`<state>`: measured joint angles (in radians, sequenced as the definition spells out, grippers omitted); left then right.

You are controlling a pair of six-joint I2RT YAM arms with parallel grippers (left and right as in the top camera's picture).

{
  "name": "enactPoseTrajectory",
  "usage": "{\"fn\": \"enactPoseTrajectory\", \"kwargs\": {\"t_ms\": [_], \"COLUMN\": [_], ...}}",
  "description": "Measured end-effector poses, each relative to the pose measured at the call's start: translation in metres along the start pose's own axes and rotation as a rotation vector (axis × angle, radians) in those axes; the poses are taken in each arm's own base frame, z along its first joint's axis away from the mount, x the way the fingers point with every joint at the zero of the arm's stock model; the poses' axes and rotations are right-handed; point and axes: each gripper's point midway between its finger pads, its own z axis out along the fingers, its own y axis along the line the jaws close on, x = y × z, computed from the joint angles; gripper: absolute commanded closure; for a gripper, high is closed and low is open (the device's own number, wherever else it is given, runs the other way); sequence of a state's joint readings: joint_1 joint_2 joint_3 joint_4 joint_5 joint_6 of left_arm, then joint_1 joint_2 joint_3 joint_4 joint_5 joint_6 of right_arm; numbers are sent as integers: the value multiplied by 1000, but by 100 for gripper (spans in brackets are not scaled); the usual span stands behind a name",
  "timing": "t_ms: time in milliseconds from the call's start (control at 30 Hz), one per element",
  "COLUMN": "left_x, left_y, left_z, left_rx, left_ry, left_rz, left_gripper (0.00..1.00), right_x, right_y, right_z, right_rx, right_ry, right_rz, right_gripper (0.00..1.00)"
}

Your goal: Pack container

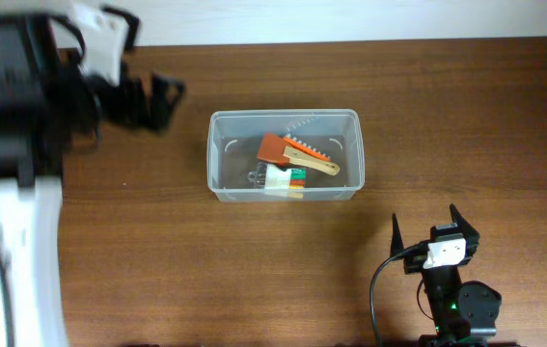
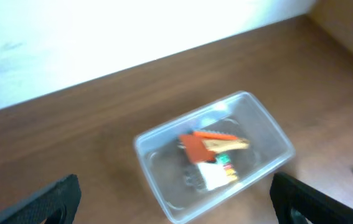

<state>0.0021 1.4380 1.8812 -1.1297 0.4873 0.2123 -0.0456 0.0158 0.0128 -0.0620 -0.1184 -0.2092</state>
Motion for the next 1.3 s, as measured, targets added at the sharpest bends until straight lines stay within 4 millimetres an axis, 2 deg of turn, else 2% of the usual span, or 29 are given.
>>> {"fn": "enactPoseTrajectory", "kwargs": {"t_ms": [67, 133, 267, 333, 433, 500, 567, 700, 767, 867, 1033, 1300], "left_x": [17, 39, 102, 113, 96, 75, 62, 61, 70, 87, 114, 139], "left_y": [-22, -34, -38, -35, -32, -33, -40, -54, -55, -51, -40, -26], "left_z": [-13, -19, -23, -26, -36, -53, -74, -112, -117, -113, -94, -62], "left_rx": [26, 35, -11, -51, -120, -174, -212, -278, -305, -340, -369, -383], "left_ry": [3, 17, 96, 53, -150, -338, -498, -744, -799, -829, -831, -816], "left_rz": [17, 21, -3, 19, 111, 193, 262, 357, 371, 371, 359, 346], "left_gripper": [1, 1, 1, 1, 1, 1, 1, 1, 1, 1, 1, 1], "right_x": [0, 0, 0, 0, 0, 0, 0, 0, 0, 0, 0, 0], "right_y": [0, 0, 0, 0, 0, 0, 0, 0, 0, 0, 0, 0], "right_z": [0, 0, 0, 0, 0, 0, 0, 0, 0, 0, 0, 0], "right_rx": [0, 0, 1, 0, 0, 1, 1, 1, 1, 1, 1, 1], "right_ry": [0, 1, 1, 0, 0, 1, 1, 1, 1, 1, 1, 1], "right_rz": [0, 0, 0, 0, -1, 0, 0, 0, 0, 0, 0, 0], "right_gripper": [1, 1, 1, 1, 1, 1, 1, 1, 1, 1, 1, 1]}}
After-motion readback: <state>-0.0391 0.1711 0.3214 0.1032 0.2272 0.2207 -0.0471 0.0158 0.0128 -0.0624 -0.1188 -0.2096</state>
